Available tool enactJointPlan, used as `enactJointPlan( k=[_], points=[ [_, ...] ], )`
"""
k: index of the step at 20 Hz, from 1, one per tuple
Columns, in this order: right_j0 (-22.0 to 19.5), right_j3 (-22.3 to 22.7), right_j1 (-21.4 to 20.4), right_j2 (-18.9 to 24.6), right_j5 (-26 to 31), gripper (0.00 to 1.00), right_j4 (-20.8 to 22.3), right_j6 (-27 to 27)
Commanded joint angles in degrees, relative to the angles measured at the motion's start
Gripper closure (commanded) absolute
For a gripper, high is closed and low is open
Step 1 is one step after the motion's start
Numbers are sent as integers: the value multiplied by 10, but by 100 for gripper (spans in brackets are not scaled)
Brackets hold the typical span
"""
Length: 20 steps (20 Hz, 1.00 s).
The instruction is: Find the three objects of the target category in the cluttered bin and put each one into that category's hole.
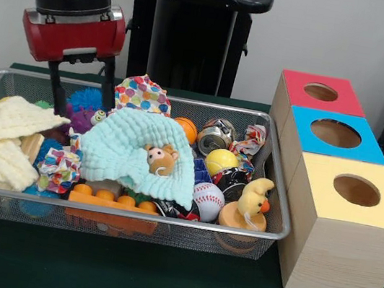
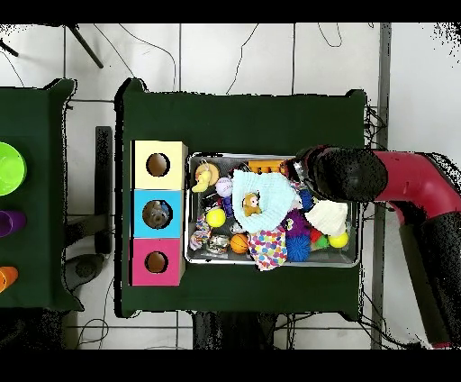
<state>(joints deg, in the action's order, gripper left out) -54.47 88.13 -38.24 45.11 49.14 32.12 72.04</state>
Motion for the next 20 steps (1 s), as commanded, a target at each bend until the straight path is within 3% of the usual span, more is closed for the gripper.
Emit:
enactJointPlan(
  k=[1, 20],
  points=[
    [-17, -42, 26, 9, 58, 0, 43, -197],
    [-26, -80, 42, -8, 38, 0, 69, -176]
  ],
)
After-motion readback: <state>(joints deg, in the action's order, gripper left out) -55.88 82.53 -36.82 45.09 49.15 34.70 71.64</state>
